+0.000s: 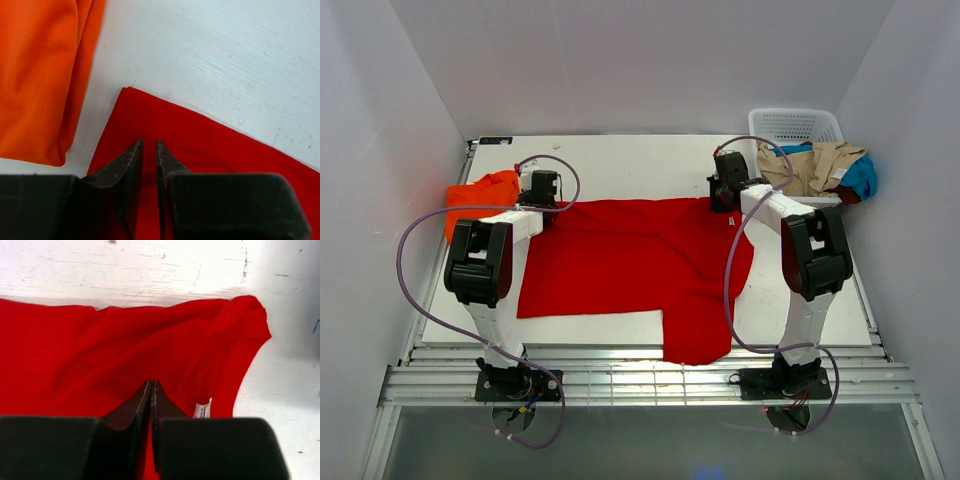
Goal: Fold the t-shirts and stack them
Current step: Fold the flattened tshirt in 1/3 of the way
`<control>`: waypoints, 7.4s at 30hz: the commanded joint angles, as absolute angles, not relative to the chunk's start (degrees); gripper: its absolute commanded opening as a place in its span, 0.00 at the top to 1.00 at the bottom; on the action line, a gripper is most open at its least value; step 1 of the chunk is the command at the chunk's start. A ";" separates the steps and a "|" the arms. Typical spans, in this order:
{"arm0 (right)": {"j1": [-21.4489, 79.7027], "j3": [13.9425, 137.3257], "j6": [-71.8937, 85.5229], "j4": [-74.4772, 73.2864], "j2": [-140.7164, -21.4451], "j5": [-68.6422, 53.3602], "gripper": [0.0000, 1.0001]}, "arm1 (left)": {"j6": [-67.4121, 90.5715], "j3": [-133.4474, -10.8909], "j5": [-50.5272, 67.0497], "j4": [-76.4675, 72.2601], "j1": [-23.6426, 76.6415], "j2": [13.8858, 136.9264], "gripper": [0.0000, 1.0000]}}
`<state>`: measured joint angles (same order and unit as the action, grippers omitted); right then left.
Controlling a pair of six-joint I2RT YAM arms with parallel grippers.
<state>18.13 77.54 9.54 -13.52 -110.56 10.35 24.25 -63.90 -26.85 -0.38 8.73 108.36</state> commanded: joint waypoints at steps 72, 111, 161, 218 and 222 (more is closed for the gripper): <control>20.91 56.87 7.56 -8.88 -86.93 4.40 0.59 | 20.13 -75.76 -13.89 -5.71 30.49 109.51 0.32; 23.55 55.02 8.79 -3.78 -96.15 1.49 0.60 | 22.76 -59.24 -26.99 3.08 20.84 96.42 0.26; 23.73 65.04 4.66 -13.01 -91.14 12.74 0.92 | 22.85 -57.48 -20.39 0.44 8.97 104.15 0.25; 23.73 67.41 4.40 -8.53 -105.03 2.02 0.63 | 23.64 -48.96 -17.93 -3.60 8.53 92.37 0.23; 23.64 68.11 3.87 -8.79 -105.38 3.16 0.63 | 23.73 -48.60 -17.84 -3.87 8.53 92.29 0.23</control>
